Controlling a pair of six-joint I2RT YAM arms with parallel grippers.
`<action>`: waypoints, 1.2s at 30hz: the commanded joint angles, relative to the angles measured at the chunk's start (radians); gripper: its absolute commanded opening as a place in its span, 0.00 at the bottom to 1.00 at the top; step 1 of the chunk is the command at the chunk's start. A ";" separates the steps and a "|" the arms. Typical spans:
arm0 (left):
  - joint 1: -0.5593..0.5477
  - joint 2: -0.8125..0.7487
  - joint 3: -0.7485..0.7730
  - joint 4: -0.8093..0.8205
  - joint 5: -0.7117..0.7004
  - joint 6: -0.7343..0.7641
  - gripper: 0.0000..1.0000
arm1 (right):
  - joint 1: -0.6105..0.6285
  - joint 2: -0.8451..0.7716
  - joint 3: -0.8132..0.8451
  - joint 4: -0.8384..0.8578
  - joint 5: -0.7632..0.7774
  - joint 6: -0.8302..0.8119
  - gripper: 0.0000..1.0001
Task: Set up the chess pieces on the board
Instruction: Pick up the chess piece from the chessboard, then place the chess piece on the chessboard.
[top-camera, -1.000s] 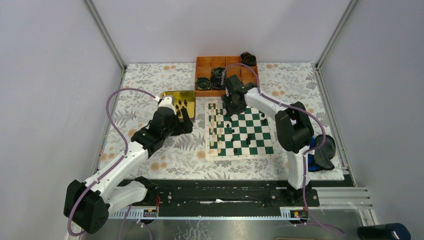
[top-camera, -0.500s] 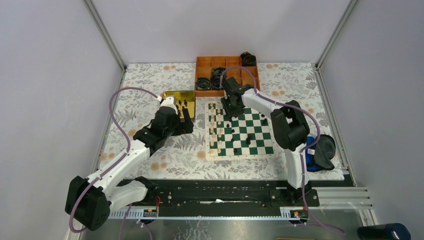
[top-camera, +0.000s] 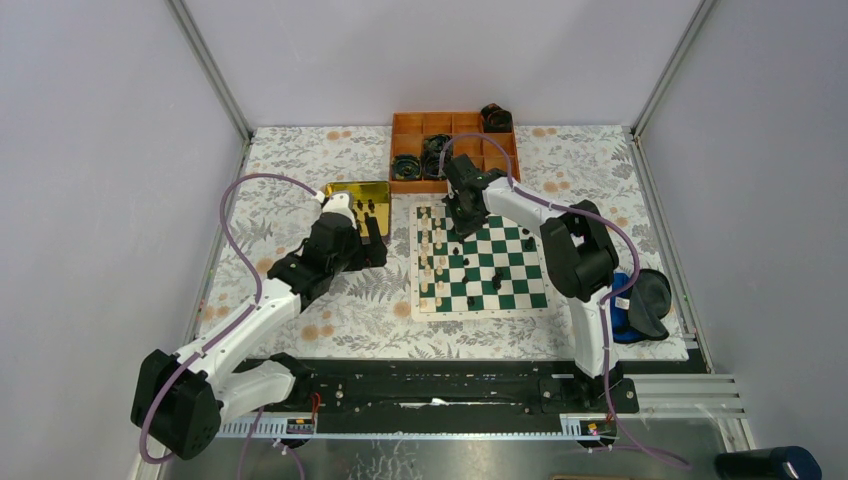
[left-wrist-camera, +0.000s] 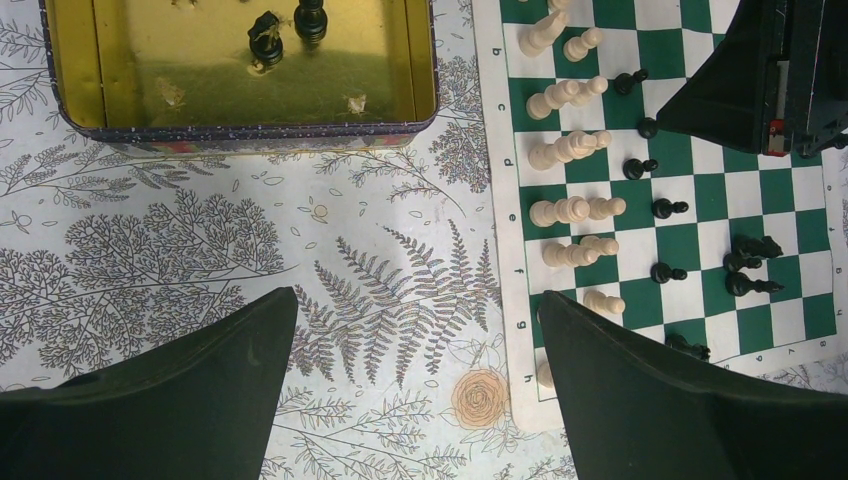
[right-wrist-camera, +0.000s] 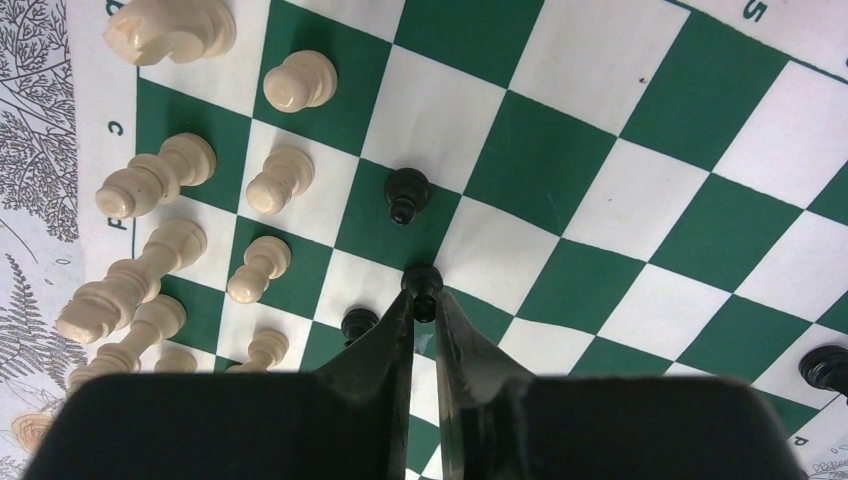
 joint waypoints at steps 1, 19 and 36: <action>-0.005 -0.001 0.016 0.056 -0.020 0.017 0.99 | 0.009 0.005 0.040 -0.006 -0.012 -0.004 0.14; -0.005 0.000 0.016 0.061 -0.016 0.014 0.99 | -0.004 -0.090 0.067 -0.035 0.132 -0.016 0.02; -0.005 0.026 0.029 0.058 -0.017 0.032 0.99 | -0.176 -0.111 0.000 -0.035 0.207 0.010 0.02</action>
